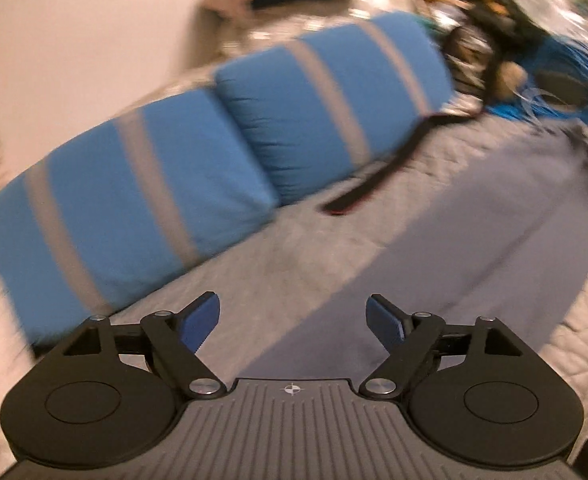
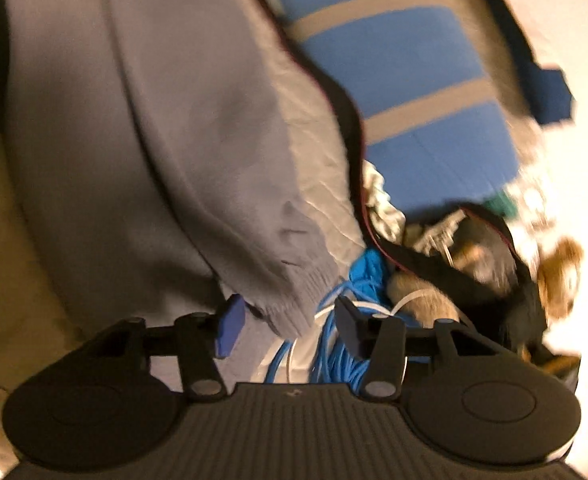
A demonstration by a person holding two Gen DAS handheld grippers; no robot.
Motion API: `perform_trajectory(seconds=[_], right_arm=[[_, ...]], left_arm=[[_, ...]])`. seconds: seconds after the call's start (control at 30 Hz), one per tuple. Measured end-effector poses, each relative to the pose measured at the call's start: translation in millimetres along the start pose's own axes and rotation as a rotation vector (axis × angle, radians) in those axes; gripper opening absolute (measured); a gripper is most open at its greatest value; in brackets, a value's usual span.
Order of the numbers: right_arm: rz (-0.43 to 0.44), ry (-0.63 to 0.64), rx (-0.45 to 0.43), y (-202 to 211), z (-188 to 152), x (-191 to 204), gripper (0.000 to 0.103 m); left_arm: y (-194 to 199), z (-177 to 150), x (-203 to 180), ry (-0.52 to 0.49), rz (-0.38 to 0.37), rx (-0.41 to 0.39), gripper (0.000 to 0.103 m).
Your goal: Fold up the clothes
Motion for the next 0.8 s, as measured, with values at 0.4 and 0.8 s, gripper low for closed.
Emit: perform_trajectory(seconds=[0.4,0.8], right_arm=[[-0.007,0.055,-0.077,0,18,-48,0.010],[-0.142,0.013,-0.138,11,18,-88,0.010]], left_arm=[[-66,32,-150,-0.413,-0.144,-0.018,0.080],[-104,31,-199,-0.786,0.014,0.020,0.002]])
Point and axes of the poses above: each gripper's, at about its wrist camera, not at the fingertips, and y roughly against the way its jaws point, x to its left, z to its top, the point moved 3 cm from there along -y, roughly the way its jaws point, and after that the axes turned 1 degree about y, right-handed, at the moved point
